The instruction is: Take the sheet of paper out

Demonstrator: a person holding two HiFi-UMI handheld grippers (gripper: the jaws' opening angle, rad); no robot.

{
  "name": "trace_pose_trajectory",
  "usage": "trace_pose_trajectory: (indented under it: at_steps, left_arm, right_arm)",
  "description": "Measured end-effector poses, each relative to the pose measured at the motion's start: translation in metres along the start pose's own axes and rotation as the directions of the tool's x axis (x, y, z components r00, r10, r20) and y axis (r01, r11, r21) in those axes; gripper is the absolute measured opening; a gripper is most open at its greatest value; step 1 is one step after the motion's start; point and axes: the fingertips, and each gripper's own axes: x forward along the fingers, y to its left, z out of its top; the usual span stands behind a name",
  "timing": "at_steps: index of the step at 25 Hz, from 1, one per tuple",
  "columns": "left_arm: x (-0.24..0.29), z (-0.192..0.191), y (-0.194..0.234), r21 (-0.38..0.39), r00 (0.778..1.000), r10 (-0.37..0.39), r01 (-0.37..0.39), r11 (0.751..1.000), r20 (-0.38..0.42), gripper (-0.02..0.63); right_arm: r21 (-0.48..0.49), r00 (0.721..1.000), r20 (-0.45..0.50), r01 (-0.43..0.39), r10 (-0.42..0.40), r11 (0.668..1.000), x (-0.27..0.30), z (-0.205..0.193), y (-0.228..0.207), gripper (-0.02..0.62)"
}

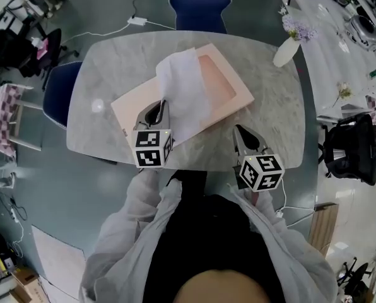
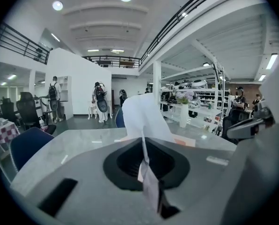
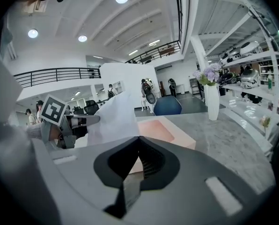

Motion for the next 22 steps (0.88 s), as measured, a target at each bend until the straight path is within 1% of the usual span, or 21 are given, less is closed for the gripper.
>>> trace_pose_trajectory:
  at_steps: [9, 13, 17, 20, 22]
  left_arm:
    - [-0.075, -0.008, -0.008, -0.012, 0.998, -0.003, 0.004, 1.0, 0.057, 0.005]
    - [-0.104, -0.019, -0.019, -0.019, 0.997, -0.019, 0.02, 1.0, 0.074, 0.005]
    - [-0.13, -0.032, -0.036, -0.034, 0.995, -0.057, 0.06, 0.998, 0.078, 0.005]
    - [-0.147, -0.041, -0.051, -0.047, 0.991, -0.106, 0.11, 0.993, 0.081, 0.005]
    - [-0.155, -0.048, -0.063, -0.037, 0.987, -0.138, 0.142, 0.989, 0.086, 0.005]
  right_arm:
    - [0.001, 1.0, 0.021, -0.014, 0.014, 1.0, -0.045, -0.02, 0.025, 0.008]
    - [-0.012, 0.999, 0.033, -0.02, 0.02, 1.0, -0.066, -0.03, 0.039, 0.008]
    - [-0.024, 0.999, 0.046, -0.016, 0.017, 1.0, -0.087, -0.041, 0.051, 0.008]
    - [-0.026, 0.997, 0.075, 0.003, -0.001, 1.0, -0.105, -0.047, 0.057, 0.008]
    - [-0.027, 0.996, 0.09, 0.014, -0.011, 1.0, -0.116, -0.052, 0.059, 0.008]
